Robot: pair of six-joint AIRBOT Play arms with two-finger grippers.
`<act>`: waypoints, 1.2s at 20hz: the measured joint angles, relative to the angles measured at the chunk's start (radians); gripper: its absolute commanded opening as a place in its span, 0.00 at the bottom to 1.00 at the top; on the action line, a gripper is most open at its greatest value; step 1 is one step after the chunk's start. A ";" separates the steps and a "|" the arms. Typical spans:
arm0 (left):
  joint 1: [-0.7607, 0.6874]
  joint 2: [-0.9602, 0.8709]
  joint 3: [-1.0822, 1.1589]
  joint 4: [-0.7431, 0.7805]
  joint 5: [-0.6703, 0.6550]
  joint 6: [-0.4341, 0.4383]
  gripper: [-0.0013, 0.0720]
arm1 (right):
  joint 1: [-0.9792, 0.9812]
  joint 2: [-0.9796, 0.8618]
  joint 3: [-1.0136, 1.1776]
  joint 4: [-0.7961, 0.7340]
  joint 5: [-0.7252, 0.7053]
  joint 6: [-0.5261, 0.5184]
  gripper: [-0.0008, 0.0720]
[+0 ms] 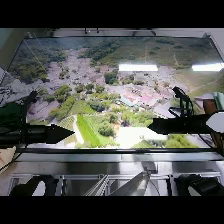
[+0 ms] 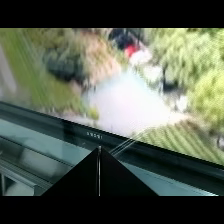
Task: Fold the shirts.
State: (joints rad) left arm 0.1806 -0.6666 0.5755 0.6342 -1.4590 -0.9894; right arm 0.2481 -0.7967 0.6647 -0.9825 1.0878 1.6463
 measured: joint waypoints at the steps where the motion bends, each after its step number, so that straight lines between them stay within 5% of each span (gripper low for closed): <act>1: 0.000 0.000 0.000 0.000 0.000 0.000 0.04 | 0.000 0.000 0.000 0.000 0.000 0.000 0.04; 5: 0.003 -0.001 0.007 0.004 0.006 0.000 0.04 | 0.000 0.000 0.000 0.000 0.000 0.000 0.04; 6: 0.010 -0.005 0.025 0.014 0.019 0.001 0.20 | 0.000 0.000 0.000 0.000 0.000 0.000 0.04; 7: 0.025 -0.015 0.058 0.042 0.039 0.000 0.65 | 0.000 0.000 0.000 0.000 0.000 0.000 0.04; 8: 0.047 -0.033 0.105 0.079 0.064 -0.006 1.00 | 0.000 0.000 0.000 0.000 0.000 0.000 0.04; 12: 0.203 -0.171 0.355 0.220 0.202 -0.102 1.00 | 0.000 0.000 0.000 0.000 0.000 0.000 0.04; 16: 0.338 -0.425 0.628 0.320 0.320 -0.105 1.00 | 0.000 0.000 0.000 0.000 0.000 0.000 0.04; 24: 0.341 -0.933 0.991 0.628 0.431 -0.138 1.00 | 0.000 0.000 0.000 0.000 0.000 0.000 0.04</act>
State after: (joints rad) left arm 0.5213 -1.5993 1.5661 1.2625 -1.0275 -1.1271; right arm 0.2481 -0.7967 0.6647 -0.9825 1.0882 1.6466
